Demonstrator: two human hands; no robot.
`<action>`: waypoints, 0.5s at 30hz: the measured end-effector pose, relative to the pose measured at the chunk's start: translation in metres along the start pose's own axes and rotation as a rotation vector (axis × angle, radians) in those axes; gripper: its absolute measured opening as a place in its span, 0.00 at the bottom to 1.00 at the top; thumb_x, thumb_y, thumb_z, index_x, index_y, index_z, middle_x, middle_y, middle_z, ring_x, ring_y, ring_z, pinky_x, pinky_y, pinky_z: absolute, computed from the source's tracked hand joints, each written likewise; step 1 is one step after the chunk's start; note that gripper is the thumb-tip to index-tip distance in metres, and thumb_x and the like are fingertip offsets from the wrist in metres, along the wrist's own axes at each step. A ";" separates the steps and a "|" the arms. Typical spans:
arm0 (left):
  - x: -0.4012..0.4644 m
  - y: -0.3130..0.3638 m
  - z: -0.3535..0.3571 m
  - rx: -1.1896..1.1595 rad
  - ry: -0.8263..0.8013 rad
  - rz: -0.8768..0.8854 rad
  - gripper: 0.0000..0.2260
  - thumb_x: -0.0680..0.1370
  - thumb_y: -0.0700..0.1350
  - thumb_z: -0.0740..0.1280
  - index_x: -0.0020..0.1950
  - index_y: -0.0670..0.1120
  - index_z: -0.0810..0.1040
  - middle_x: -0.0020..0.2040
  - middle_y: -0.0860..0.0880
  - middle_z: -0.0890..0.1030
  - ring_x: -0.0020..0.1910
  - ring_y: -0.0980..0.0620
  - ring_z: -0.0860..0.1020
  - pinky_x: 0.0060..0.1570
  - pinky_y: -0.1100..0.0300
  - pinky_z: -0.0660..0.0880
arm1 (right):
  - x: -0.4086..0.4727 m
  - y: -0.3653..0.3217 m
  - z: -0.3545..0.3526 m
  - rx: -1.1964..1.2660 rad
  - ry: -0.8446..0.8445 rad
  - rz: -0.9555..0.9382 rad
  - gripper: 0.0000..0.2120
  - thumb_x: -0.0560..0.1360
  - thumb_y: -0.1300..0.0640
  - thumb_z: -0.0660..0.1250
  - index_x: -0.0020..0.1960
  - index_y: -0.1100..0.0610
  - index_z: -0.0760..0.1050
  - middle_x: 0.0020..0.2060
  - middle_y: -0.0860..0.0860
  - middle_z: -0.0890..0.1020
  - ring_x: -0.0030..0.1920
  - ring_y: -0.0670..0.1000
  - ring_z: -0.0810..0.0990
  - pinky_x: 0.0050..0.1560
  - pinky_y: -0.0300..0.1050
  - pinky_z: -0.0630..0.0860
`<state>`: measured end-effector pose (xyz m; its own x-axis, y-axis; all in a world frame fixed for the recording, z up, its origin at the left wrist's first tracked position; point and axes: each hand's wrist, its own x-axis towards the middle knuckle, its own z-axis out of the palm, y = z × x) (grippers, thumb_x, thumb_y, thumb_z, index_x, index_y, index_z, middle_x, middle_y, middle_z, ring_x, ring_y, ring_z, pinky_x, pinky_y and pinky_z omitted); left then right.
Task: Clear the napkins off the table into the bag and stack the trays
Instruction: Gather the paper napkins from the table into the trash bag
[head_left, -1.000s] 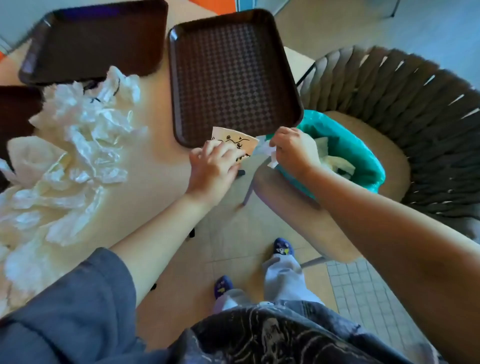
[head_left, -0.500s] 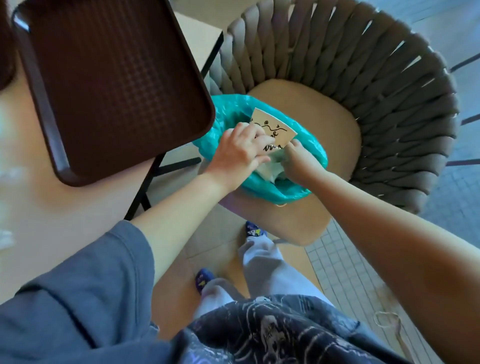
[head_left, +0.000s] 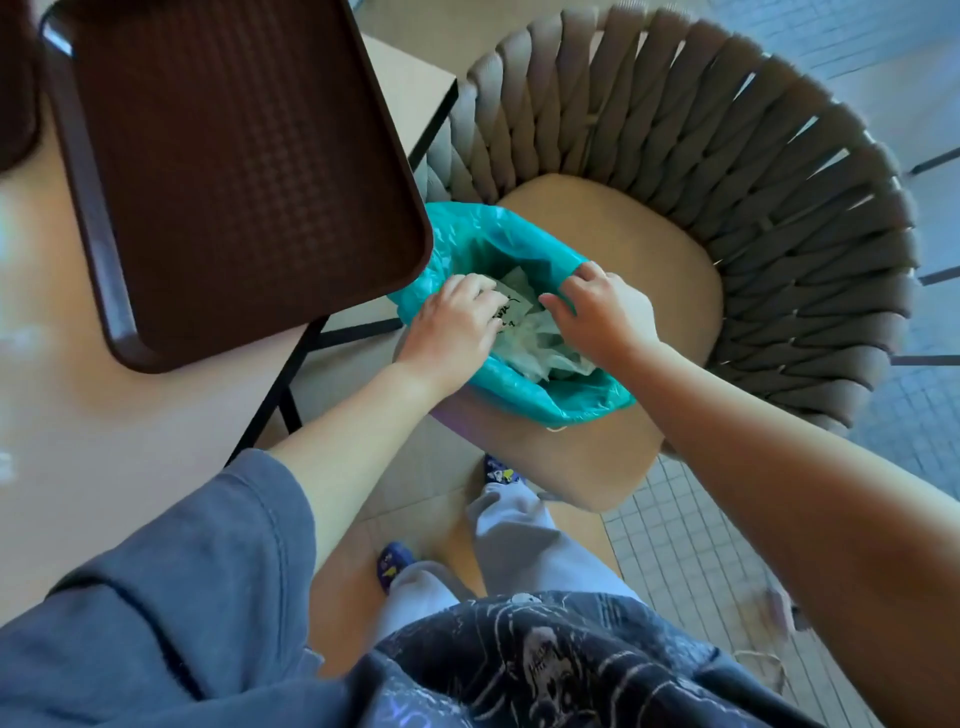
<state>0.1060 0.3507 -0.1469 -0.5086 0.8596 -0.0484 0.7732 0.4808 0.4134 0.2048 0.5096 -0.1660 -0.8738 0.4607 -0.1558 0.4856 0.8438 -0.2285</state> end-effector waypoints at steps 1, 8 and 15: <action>-0.007 0.001 -0.003 -0.010 0.023 0.008 0.12 0.75 0.40 0.65 0.58 0.40 0.78 0.59 0.42 0.77 0.58 0.41 0.73 0.57 0.45 0.72 | 0.001 -0.003 -0.002 0.006 0.019 -0.002 0.19 0.78 0.45 0.56 0.48 0.60 0.77 0.50 0.56 0.77 0.50 0.59 0.76 0.40 0.51 0.76; -0.063 -0.009 -0.035 -0.061 0.161 -0.008 0.10 0.72 0.36 0.67 0.52 0.38 0.81 0.51 0.40 0.80 0.51 0.39 0.77 0.50 0.45 0.75 | 0.001 -0.054 -0.011 0.080 0.099 -0.076 0.16 0.77 0.48 0.60 0.53 0.61 0.77 0.53 0.58 0.77 0.54 0.60 0.73 0.46 0.54 0.77; -0.132 -0.037 -0.080 -0.030 0.306 -0.055 0.08 0.71 0.33 0.68 0.49 0.36 0.81 0.49 0.39 0.81 0.48 0.38 0.78 0.48 0.48 0.76 | -0.008 -0.140 -0.034 0.077 0.320 -0.212 0.20 0.77 0.50 0.60 0.65 0.59 0.70 0.66 0.59 0.71 0.63 0.62 0.70 0.60 0.60 0.70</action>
<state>0.1145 0.2056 -0.0833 -0.6433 0.7383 0.2025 0.7322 0.5161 0.4444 0.1433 0.3972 -0.0999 -0.9128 0.3517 0.2078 0.2837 0.9118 -0.2969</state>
